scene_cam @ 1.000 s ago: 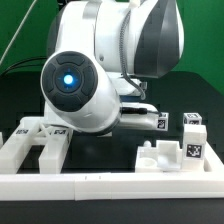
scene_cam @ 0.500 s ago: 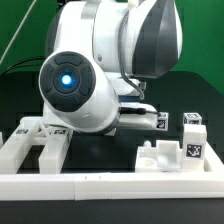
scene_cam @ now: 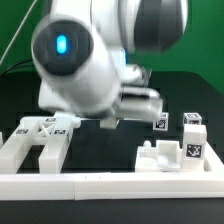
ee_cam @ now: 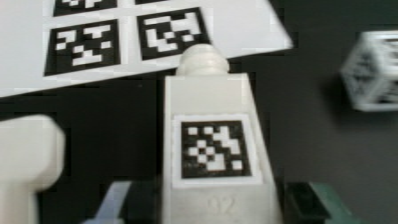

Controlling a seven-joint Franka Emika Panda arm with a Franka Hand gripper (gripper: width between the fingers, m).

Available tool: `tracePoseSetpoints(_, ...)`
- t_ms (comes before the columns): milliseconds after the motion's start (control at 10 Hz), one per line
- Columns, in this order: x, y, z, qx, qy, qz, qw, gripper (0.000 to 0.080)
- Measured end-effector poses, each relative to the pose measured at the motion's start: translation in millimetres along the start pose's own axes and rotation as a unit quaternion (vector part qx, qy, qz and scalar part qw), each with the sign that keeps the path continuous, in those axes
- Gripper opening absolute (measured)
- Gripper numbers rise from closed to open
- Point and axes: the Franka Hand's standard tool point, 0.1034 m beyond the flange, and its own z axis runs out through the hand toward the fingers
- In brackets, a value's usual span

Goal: Assemble chair

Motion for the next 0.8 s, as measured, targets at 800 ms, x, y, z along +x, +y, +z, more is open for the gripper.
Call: tracePoseSetpoints(800, 7.3, -27.8, -85.8, 0.028, 0.277, -0.016, 0.960, 0.0287)
